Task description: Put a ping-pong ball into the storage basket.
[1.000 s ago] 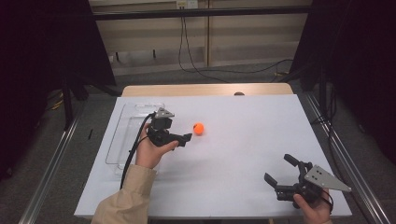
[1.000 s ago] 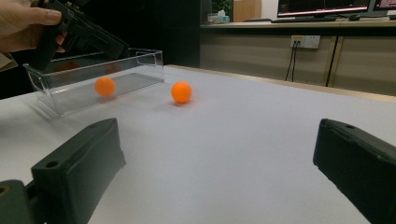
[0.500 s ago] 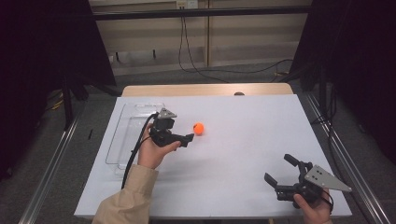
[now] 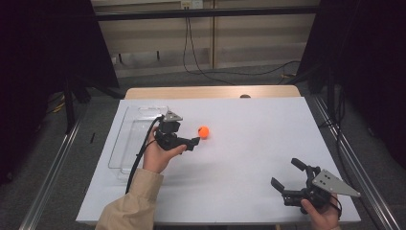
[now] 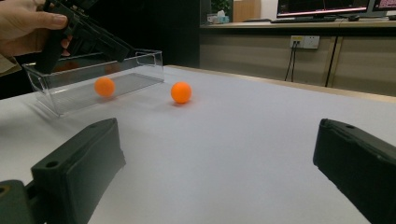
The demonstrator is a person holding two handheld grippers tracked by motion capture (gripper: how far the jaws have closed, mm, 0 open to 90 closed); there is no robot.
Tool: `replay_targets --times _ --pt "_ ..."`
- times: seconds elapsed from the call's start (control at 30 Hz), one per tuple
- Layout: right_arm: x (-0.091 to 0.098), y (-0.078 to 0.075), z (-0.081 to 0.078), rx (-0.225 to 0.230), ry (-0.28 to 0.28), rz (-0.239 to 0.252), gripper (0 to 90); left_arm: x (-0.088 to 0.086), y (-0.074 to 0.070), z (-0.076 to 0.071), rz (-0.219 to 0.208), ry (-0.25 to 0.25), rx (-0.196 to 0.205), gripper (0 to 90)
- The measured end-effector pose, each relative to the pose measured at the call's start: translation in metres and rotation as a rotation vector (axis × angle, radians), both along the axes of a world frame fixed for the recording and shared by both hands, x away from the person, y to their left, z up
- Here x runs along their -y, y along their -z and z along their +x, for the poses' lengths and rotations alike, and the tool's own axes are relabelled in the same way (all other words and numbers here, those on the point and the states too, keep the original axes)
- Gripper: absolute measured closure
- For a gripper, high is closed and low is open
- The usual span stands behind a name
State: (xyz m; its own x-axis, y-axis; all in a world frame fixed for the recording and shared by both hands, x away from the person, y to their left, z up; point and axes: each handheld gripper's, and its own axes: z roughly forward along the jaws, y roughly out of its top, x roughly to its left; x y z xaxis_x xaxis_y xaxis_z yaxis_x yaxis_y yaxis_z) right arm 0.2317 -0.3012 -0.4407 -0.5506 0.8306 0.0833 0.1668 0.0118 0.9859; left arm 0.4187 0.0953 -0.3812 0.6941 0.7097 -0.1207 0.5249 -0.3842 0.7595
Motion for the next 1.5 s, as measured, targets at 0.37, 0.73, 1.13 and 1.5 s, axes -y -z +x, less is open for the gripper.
replay_targets --times 0.37,0.73,1.13,1.5 --pt "0.000 0.000 0.000 0.000 -0.001 0.000 0.7 0.004 0.000 0.002 -0.002 0.002 0.006 6.4" --pt "0.000 0.000 0.000 -0.001 -0.002 0.001 0.6 0.008 0.001 0.004 0.003 0.009 0.008 6.5" --pt "0.000 0.000 0.000 -0.001 -0.002 0.000 0.6 0.013 0.002 0.006 0.002 0.011 0.005 6.5" --pt "0.000 0.000 0.000 -0.001 0.001 0.001 0.6 0.016 0.003 0.008 0.002 0.011 0.011 6.5"
